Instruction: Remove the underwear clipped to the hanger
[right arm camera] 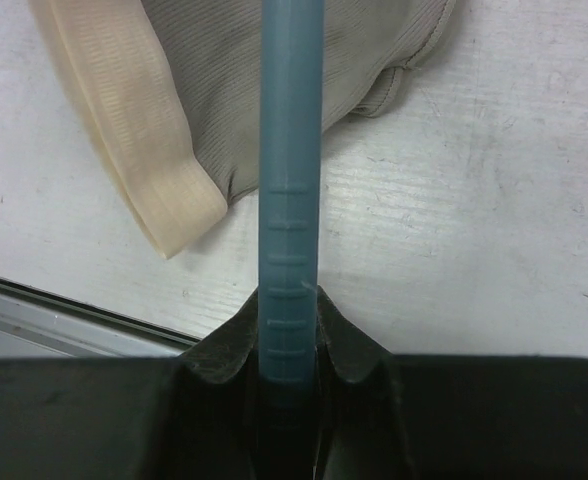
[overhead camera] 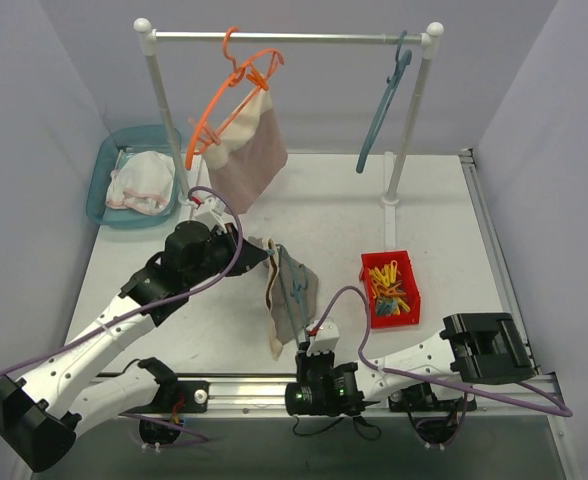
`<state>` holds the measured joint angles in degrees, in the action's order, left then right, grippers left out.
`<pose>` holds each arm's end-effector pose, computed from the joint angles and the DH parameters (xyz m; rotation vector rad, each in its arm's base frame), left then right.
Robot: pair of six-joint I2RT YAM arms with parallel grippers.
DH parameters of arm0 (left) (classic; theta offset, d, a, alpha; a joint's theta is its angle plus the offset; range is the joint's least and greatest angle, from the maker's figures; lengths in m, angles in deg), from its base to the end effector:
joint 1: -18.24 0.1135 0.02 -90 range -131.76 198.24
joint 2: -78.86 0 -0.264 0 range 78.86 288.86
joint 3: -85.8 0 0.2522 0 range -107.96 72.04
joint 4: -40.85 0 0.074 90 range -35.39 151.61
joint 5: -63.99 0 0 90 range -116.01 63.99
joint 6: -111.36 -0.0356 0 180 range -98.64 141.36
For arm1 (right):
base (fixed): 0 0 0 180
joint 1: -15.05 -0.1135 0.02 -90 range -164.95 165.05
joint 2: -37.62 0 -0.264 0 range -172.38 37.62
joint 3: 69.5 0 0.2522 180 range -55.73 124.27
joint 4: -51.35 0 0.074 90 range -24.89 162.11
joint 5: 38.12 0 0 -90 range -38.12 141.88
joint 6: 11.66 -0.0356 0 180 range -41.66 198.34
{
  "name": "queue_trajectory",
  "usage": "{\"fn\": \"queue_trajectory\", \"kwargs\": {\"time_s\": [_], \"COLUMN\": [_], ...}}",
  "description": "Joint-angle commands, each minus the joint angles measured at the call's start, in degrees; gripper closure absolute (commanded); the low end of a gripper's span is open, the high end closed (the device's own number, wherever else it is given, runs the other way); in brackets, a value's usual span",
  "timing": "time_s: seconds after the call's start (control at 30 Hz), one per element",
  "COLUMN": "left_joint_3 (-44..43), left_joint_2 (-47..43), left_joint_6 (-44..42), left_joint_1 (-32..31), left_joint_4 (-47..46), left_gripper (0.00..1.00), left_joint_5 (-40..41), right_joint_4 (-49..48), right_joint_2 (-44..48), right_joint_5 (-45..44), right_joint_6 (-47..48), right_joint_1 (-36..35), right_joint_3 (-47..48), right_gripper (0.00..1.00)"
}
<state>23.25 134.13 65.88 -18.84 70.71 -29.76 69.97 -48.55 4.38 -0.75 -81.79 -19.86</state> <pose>0.1748 -0.1350 0.3204 -0.0905 2.0998 -0.9681 -0.0050 0.2623 0.1463 -0.0395 2.2364 0.6604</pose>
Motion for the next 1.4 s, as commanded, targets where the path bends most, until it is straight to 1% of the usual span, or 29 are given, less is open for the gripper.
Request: {"fn": "queue_trajectory", "kwargs": {"time_s": [0.0, 0.37, 0.5, 0.57, 0.67, 0.7, 0.8, 0.83, 0.87, 0.9, 0.97, 1.0, 1.03, 1.07, 1.1, 1.13, 1.27, 1.33, 1.37], "left_joint_3": [-2.7, -5.0, -5.3, -5.3, -5.2, -6.2, -9.1, -10.0, -11.0, -13.8, -17.2, -19.6, -23.8, -26.2, -28.2, -32.4, -39.6, -41.3, -42.2], "left_joint_2": [-2.0, -1.8, -1.5, -2.3, -2.4, -1.2, 3.2, 4.5, 6.0, 9.0, 12.3, 16.1, 18.2, 22.3, 24.3, 26.4, 37.2, 40.3, 43.0], "left_joint_6": [-0.2, 0.6, -0.3, -1.0, -1.8, -2.1, -4.3, -4.6, -5.0, -5.5, -7.1, -7.9, -8.9, -9.4, -10.0, -10.4, -12.0, -11.6, -11.3], "left_joint_1": [0.0, 0.1, 0.2, 0.2, 0.1, 0.1, 0.2, 0.1, 0.2, 0.2, 0.2, 0.3, 0.3, 0.3, 0.3, 0.4, -0.2, -0.9, -1.3], "left_joint_4": [0.8, 0.1, 3.8, 3.9, 1.9, 1.3, -1.0, -2.2, -3.3, -5.1, -5.8, -5.7, -5.6, -5.5, -5.7, -5.0, -4.6, -6.4, -7.1], "left_gripper": [0.98, 0.97, 0.98, 0.98, 0.97, 0.97, 0.98, 0.97, 0.97, 0.97, 0.97, 0.97, 0.98, 0.98, 0.97, 0.97, 0.98, 0.98, 0.97], "left_joint_5": [-0.5, 0.1, 3.3, 6.4, 6.7, 6.4, 3.8, 0.6, -0.5, -1.4, -4.1, -5.3, -8.3, -10.1, -12.1, -14.6, -22.4, -27.0, -27.9], "right_joint_4": [0.1, -0.8, -0.8, -0.8, -0.9, -0.9, -1.2, -1.4, -1.8, -2.2, -2.6, -2.7, -2.8, -2.9, -3.1, -3.2, -3.9, -4.1, -4.4], "right_joint_2": [-0.5, 1.4, 2.1, 2.9, 3.3, 3.4, 3.6, 3.6, 3.6, 3.4, 2.7, 2.4, 1.9, 1.5, 1.4, 0.6, -1.7, -2.9, -3.2], "right_joint_5": [-2.8, -3.0, -2.8, -2.8, -2.9, -2.9, -2.7, -2.4, -2.2, -2.0, -1.3, -1.2, -1.1, -0.9, -0.9, -0.8, -0.7, -0.6, -0.6], "right_joint_6": [-2.2, -3.7, -3.1, -3.2, -2.9, -2.7, -1.6, -1.0, -0.6, -0.4, 0.2, -0.2, -0.5, -1.0, -1.2, -1.5, -1.5, -1.5, -1.5], "right_joint_1": [-0.7, -1.4, -1.5, -1.5, -1.6, -1.7, -2.0, -2.0, -2.0, -2.0, -2.2, -2.3, -2.7, -3.0, -3.2, -3.4, -4.1, -4.4, -4.6], "right_joint_3": [-0.8, -3.4, -3.7, -4.1, -4.3, -4.3, -4.1, -4.1, -4.0, -3.9, -3.5, -3.6, -3.6, -3.5, -3.4, -3.3, -2.0, -1.2, -1.2], "right_gripper": [1.00, 1.00, 1.00, 1.00, 1.00, 1.00, 1.00, 1.00, 1.00, 1.00, 1.00, 1.00, 1.00, 1.00, 1.00, 1.00, 1.00, 1.00, 1.00]}}
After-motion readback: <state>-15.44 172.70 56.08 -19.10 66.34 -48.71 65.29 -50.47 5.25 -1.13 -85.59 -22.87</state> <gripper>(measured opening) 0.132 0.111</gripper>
